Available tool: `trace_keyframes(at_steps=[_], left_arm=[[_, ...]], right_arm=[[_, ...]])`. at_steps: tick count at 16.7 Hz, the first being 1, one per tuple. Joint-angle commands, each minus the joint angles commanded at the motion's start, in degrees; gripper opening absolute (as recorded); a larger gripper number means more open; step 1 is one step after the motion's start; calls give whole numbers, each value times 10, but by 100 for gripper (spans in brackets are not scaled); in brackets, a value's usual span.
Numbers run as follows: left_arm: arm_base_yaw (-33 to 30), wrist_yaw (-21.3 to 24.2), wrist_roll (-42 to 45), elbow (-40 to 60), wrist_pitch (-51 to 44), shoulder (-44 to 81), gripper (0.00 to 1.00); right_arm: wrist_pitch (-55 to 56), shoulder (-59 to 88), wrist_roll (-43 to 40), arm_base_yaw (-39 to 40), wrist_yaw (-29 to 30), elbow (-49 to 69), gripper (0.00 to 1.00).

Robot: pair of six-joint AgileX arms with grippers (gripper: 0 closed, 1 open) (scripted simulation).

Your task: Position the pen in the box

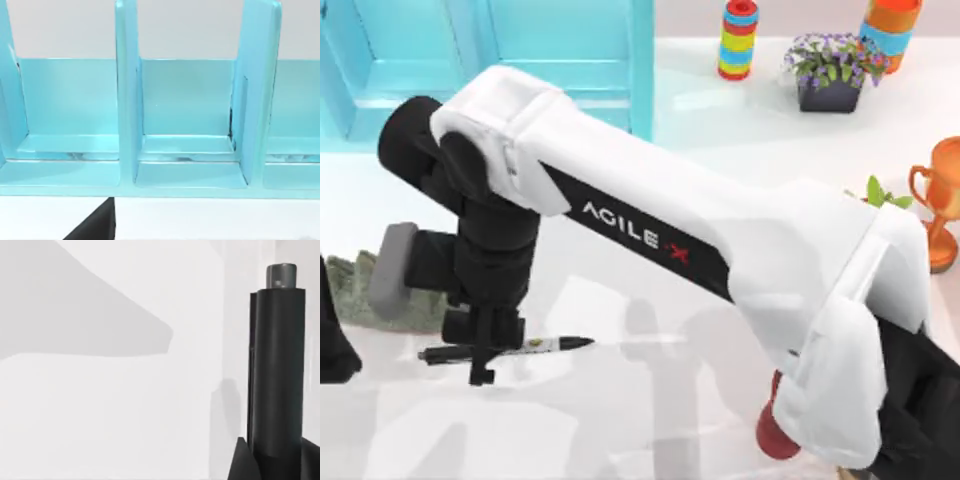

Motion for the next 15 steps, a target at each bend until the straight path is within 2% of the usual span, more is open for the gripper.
trace_keyframes(at_steps=[7, 15], left_arm=[[0, 0, 0, 0, 0, 0, 100], [0, 0, 0, 0, 0, 0, 100]], right_arm=[[-39, 19, 28, -16, -21, 117, 0], [-34, 14, 34, -26, -20, 122, 0]])
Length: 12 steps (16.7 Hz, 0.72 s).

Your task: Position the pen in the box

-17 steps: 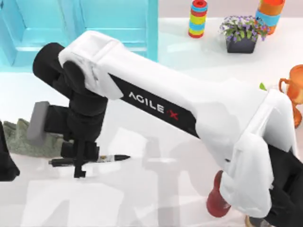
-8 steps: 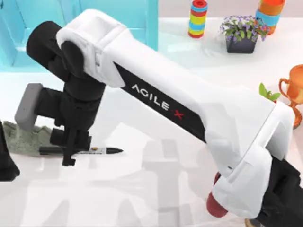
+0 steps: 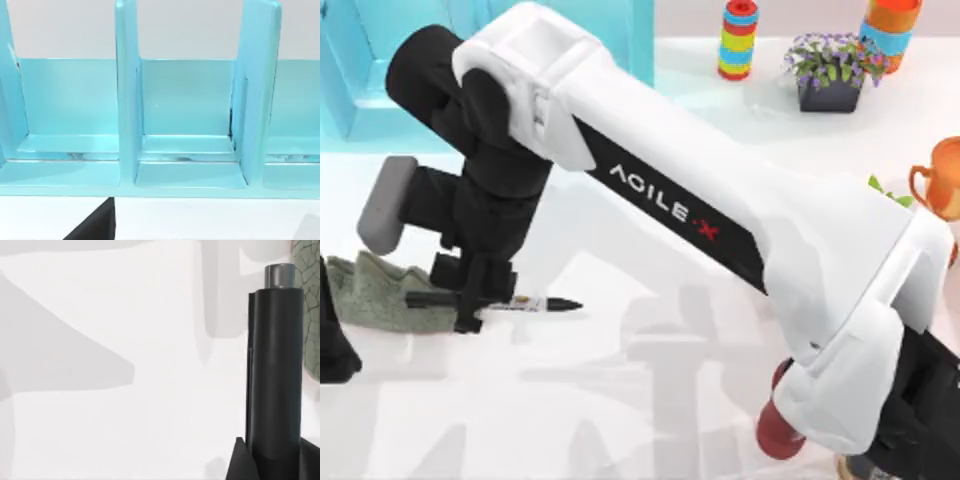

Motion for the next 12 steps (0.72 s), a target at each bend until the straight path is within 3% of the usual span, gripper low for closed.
trace_keyframes(at_steps=[3, 6, 12], left_arm=[[0, 0, 0, 0, 0, 0, 100], [0, 0, 0, 0, 0, 0, 100], [0, 0, 0, 0, 0, 0, 100]], right_arm=[[15, -40, 33, -50, 17, -32, 0], [45, -118, 107, -154, 45, -104, 0], [142, -322, 353, -500, 101, -359, 0]])
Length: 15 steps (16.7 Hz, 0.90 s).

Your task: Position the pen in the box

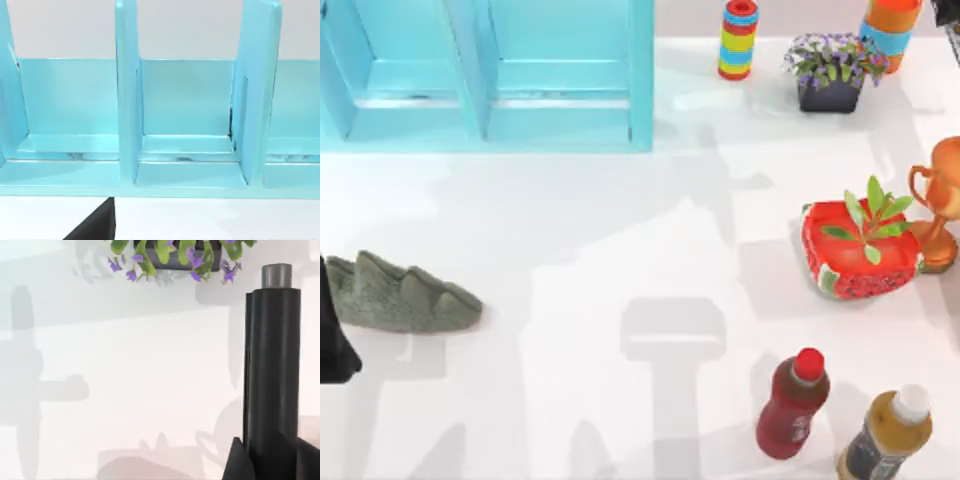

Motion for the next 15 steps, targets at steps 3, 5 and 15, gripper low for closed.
trace_keyframes(at_steps=[3, 5, 15], left_arm=[[0, 0, 0, 0, 0, 0, 100], [0, 0, 0, 0, 0, 0, 100], [0, 0, 0, 0, 0, 0, 100]], right_arm=[[58, -98, 137, -169, 27, -154, 0], [101, -160, 229, -254, 46, -263, 0], [287, -360, 530, -366, 122, -648, 0]])
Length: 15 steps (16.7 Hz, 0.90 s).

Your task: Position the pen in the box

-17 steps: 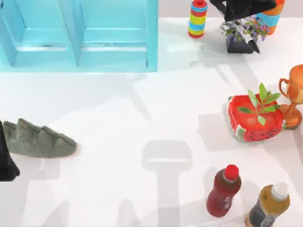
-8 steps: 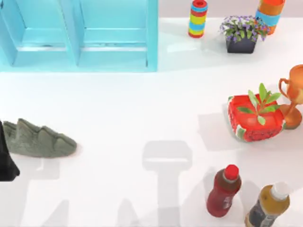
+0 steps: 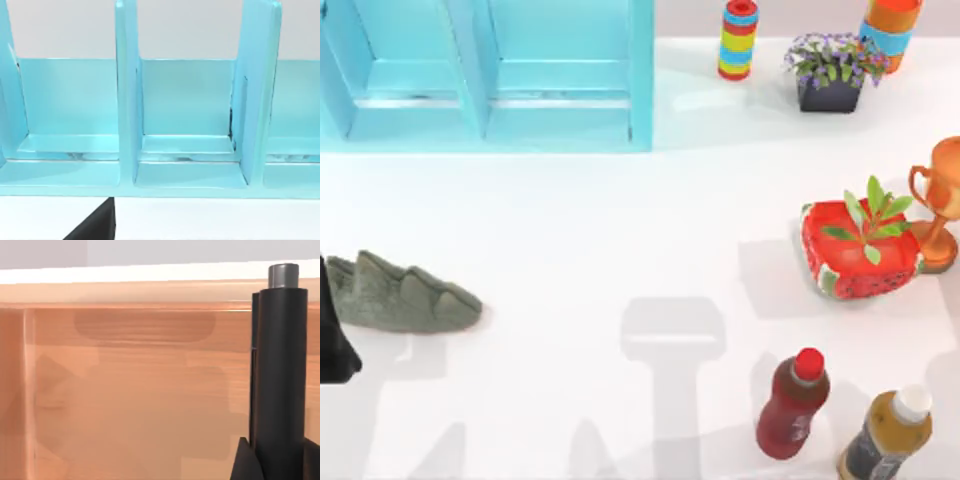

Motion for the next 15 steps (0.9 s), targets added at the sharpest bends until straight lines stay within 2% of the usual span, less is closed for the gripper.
trace_keyframes(at_steps=[9, 15], left_arm=[[0, 0, 0, 0, 0, 0, 100], [0, 0, 0, 0, 0, 0, 100]], right_arm=[[21, -6, 11, 11, 8, -12, 0], [149, -2, 19, 92, 9, -22, 0]])
